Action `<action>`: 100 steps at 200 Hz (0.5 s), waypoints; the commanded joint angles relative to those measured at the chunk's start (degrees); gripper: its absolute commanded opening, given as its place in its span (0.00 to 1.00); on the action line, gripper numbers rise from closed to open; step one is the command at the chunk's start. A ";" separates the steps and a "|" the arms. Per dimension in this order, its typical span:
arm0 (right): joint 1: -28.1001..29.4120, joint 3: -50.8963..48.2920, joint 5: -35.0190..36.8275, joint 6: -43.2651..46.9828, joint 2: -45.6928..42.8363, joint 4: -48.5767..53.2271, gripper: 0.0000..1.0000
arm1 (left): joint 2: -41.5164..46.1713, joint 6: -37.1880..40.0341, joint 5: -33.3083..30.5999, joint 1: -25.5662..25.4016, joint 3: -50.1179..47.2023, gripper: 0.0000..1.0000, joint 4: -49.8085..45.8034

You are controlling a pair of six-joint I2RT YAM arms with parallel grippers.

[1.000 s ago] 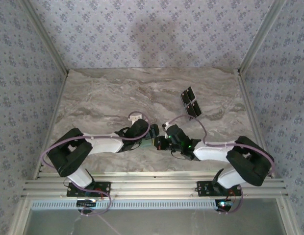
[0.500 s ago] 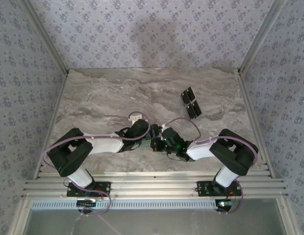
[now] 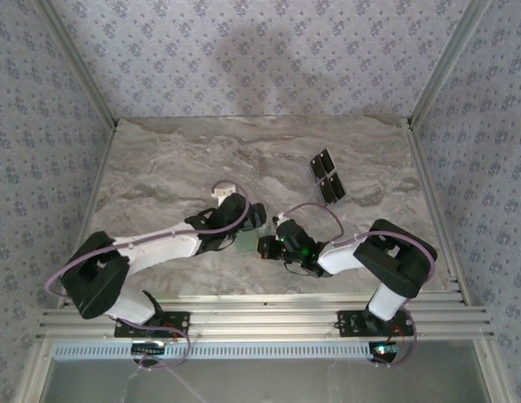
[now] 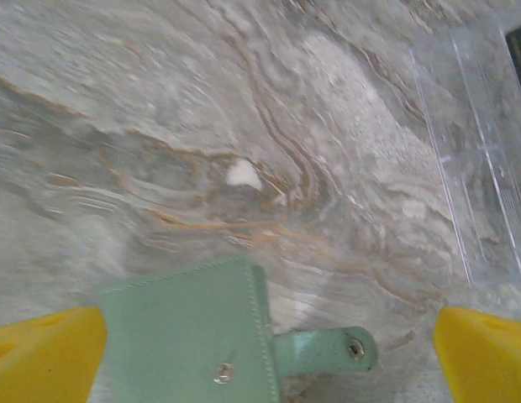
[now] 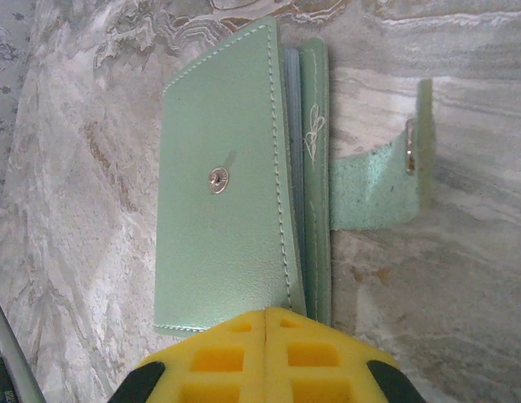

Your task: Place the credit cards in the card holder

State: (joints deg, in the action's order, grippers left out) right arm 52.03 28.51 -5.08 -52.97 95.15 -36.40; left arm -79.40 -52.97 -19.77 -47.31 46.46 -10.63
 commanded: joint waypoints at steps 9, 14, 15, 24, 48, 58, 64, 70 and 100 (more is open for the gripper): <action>0.34 -0.27 1.40 -0.78 1.18 1.33 0.00 | 2.34 2.98 -1.32 0.81 -1.67 1.00 -11.69; 0.31 -0.23 1.39 -0.81 1.22 1.42 0.00 | 2.61 3.25 -0.82 0.81 -2.41 1.00 -11.61; 0.28 -0.22 1.39 -0.77 1.20 1.46 0.00 | 2.68 3.28 -0.67 0.81 -2.55 1.00 -11.56; 0.37 -0.35 1.29 -0.91 1.19 1.66 0.00 | 3.07 3.80 0.78 0.81 -4.09 1.00 -10.32; 0.53 -0.39 1.21 -0.98 1.34 1.99 0.00 | 3.87 3.95 4.58 0.38 -8.10 1.00 -5.26; 0.60 -0.32 1.21 -1.10 1.37 2.12 0.00 | 3.90 3.72 4.65 -0.16 -8.91 1.00 -4.41; 0.61 -0.30 1.21 -1.17 1.37 2.08 0.00 | 3.90 3.75 4.50 -0.46 -9.26 1.00 -4.03; 0.57 -0.30 1.21 -1.23 1.49 2.19 0.00 | 3.98 3.74 4.48 -0.75 -9.57 1.00 -3.65; 0.70 0.09 0.96 -1.42 1.71 2.40 0.00 | 3.72 3.46 4.30 -1.86 -10.63 1.00 -2.35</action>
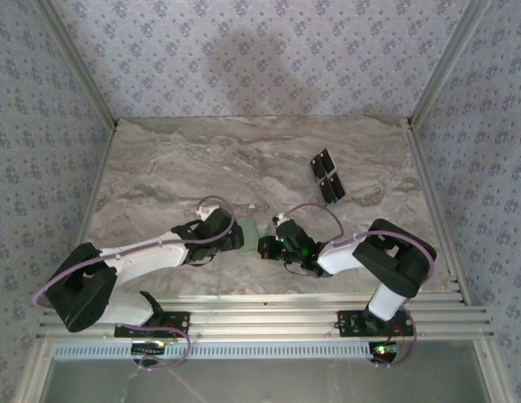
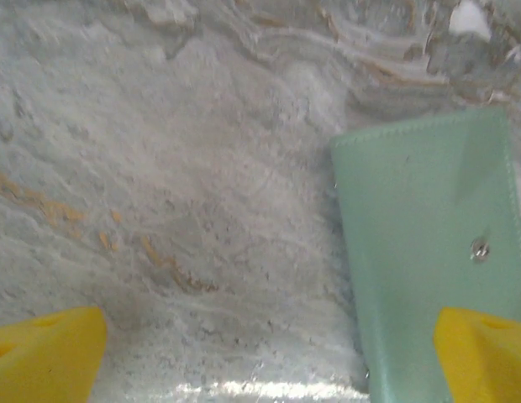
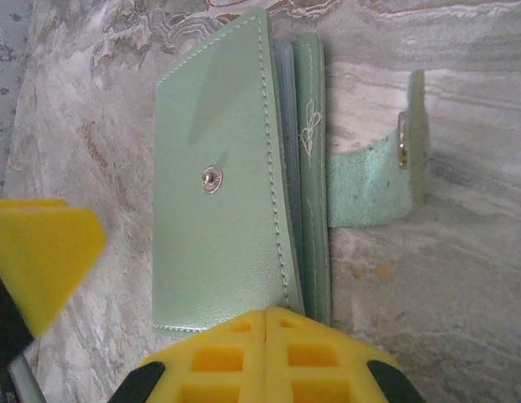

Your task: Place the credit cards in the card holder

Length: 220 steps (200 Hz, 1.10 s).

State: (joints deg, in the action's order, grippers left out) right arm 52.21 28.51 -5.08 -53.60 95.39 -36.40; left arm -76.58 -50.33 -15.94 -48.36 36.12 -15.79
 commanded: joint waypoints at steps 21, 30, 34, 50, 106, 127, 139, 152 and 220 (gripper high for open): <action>0.57 0.25 0.86 -0.71 1.64 2.79 0.00 | 0.47 0.44 0.47 -1.28 -0.72 0.99 3.44; 0.50 0.35 0.86 -0.70 1.66 2.78 0.00 | 0.14 0.38 0.33 -1.49 -0.83 1.00 3.47; 0.53 0.40 0.82 -0.70 1.72 2.85 0.00 | -0.06 0.40 0.34 -1.52 -0.81 1.00 3.49; 0.57 0.54 0.69 -0.71 1.86 2.88 0.00 | -1.06 0.32 0.17 -1.90 -0.79 0.99 3.71; 0.61 1.01 0.51 -0.73 1.98 3.29 0.00 | -4.41 -0.88 -1.61 -3.54 -0.39 0.99 2.15; 0.70 1.02 0.42 -0.73 2.05 3.44 0.00 | -5.90 -2.16 -3.31 -3.81 0.79 0.99 -1.48; 0.68 0.95 0.34 -0.89 1.99 3.52 0.00 | -7.19 -2.97 -4.55 -3.94 1.81 0.99 -4.22; 0.58 1.16 0.02 -0.77 1.49 3.86 0.00 | -8.55 -3.58 -5.22 -3.94 2.70 0.99 -6.26; -6.53 10.65 -0.89 8.58 -15.11 34.30 0.20 | -9.55 -3.13 -4.35 -4.05 0.68 0.99 -3.35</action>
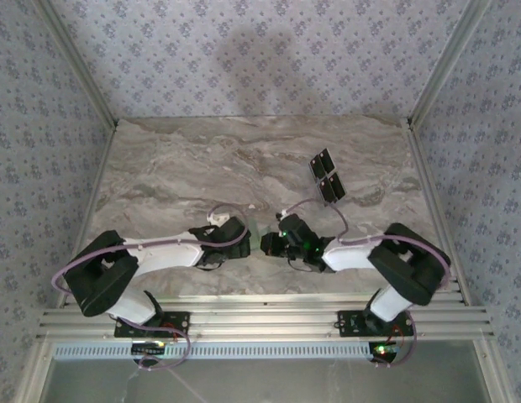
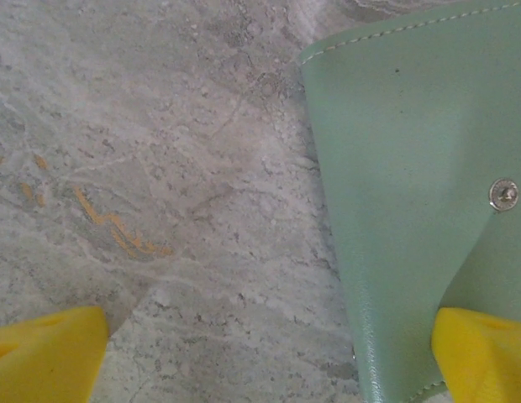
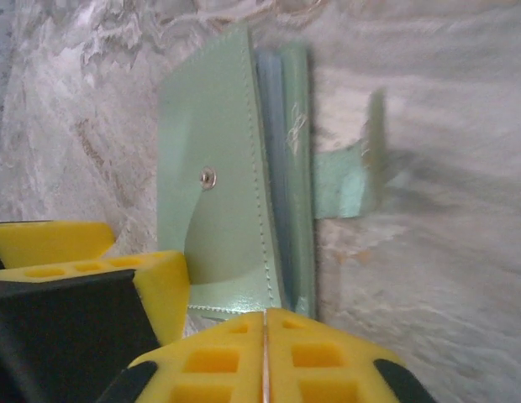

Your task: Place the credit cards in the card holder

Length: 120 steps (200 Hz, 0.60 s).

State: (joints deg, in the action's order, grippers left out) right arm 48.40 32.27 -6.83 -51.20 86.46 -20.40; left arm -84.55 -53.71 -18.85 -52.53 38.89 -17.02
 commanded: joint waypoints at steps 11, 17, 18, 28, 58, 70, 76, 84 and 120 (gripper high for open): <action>-4.49 10.61 1.34 8.98 -7.09 26.50 0.26 | -0.96 1.25 -0.85 0.11 -2.84 0.99 -0.38; -5.40 12.44 1.23 10.70 -7.19 30.10 0.29 | -0.61 1.70 -0.58 0.15 -3.34 0.99 0.55; -5.63 12.76 1.22 10.95 -7.14 30.83 0.29 | -0.52 1.78 -0.57 0.15 -3.41 0.99 0.65; -7.14 15.50 1.21 13.38 -6.76 36.16 0.34 | 0.06 2.81 0.02 0.15 -4.10 0.99 2.10; -9.87 21.38 -0.71 18.72 -3.03 43.96 0.41 | 1.73 4.58 1.30 0.32 -6.27 0.99 5.84; -9.99 23.37 -1.83 19.78 -0.84 45.29 0.42 | 2.31 4.88 2.17 0.54 -7.53 0.99 7.53; -9.82 24.25 -2.52 20.07 0.21 45.78 0.42 | 2.60 4.93 2.45 0.74 -8.05 0.99 8.21; -9.53 25.22 -3.27 20.43 1.43 46.07 0.42 | 3.03 5.10 2.80 0.85 -8.68 0.99 9.07; -7.70 28.08 -3.94 21.04 5.39 46.51 0.41 | 4.79 5.50 3.88 1.62 -10.59 0.99 10.78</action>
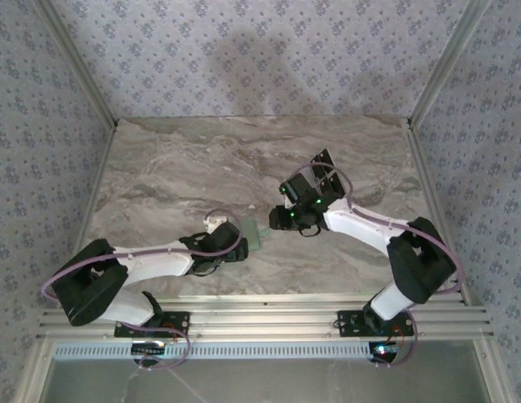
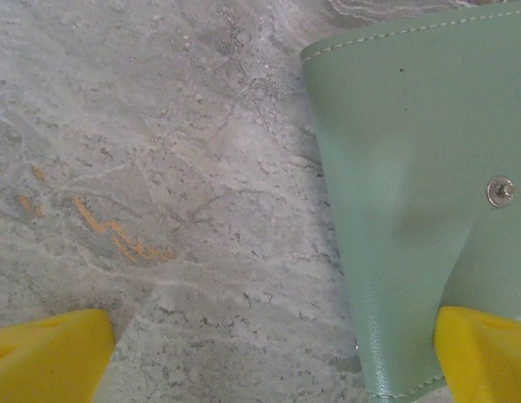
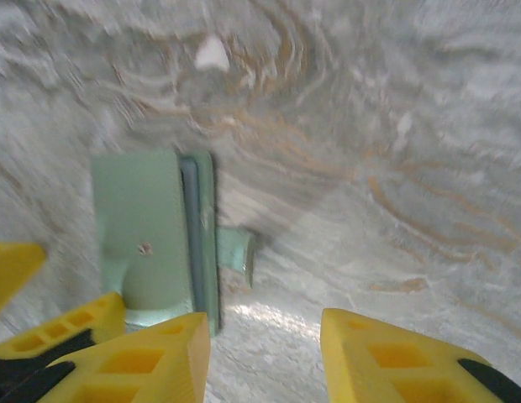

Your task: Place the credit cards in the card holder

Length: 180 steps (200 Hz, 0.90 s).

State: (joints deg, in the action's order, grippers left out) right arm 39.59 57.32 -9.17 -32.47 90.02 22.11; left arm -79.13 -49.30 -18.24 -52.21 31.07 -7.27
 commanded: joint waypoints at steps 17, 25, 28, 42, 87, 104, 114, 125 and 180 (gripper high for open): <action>1.49 3.88 -1.74 2.26 3.25 3.56 0.38 | -0.28 1.22 3.56 1.73 -2.86 0.99 0.96; 1.63 4.26 -1.73 2.28 3.96 3.39 0.36 | -0.29 1.27 3.63 1.84 -2.86 0.99 1.02; 1.62 4.29 -1.73 2.24 4.28 3.30 0.36 | -0.27 1.32 3.64 1.90 -2.86 0.99 1.03; 1.69 4.95 -1.39 2.26 5.52 3.16 0.32 | -0.17 1.37 3.82 2.09 -2.86 0.99 1.12; 1.42 6.55 -0.67 2.32 8.58 2.47 0.24 | -0.36 1.28 4.11 2.31 -3.11 0.99 1.55; 1.29 7.16 -0.66 2.51 9.53 2.44 0.22 | -0.32 1.22 4.33 2.34 -3.30 0.99 1.68; 1.21 7.40 -0.66 2.50 10.10 2.41 0.20 | -0.32 1.21 4.36 2.29 -3.46 0.99 1.77; 1.09 7.54 -0.62 2.59 10.48 2.26 0.20 | -0.31 1.19 4.42 2.35 -3.60 0.99 1.90; 0.33 7.76 -1.02 2.83 11.32 1.90 0.09 | -0.56 1.13 4.61 2.43 -3.74 0.99 2.34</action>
State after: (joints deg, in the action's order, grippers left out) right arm 40.38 63.48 -10.26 -30.35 100.22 23.59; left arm -77.62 -48.45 -16.08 -50.76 29.61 -5.50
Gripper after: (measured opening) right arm 0.105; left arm 0.989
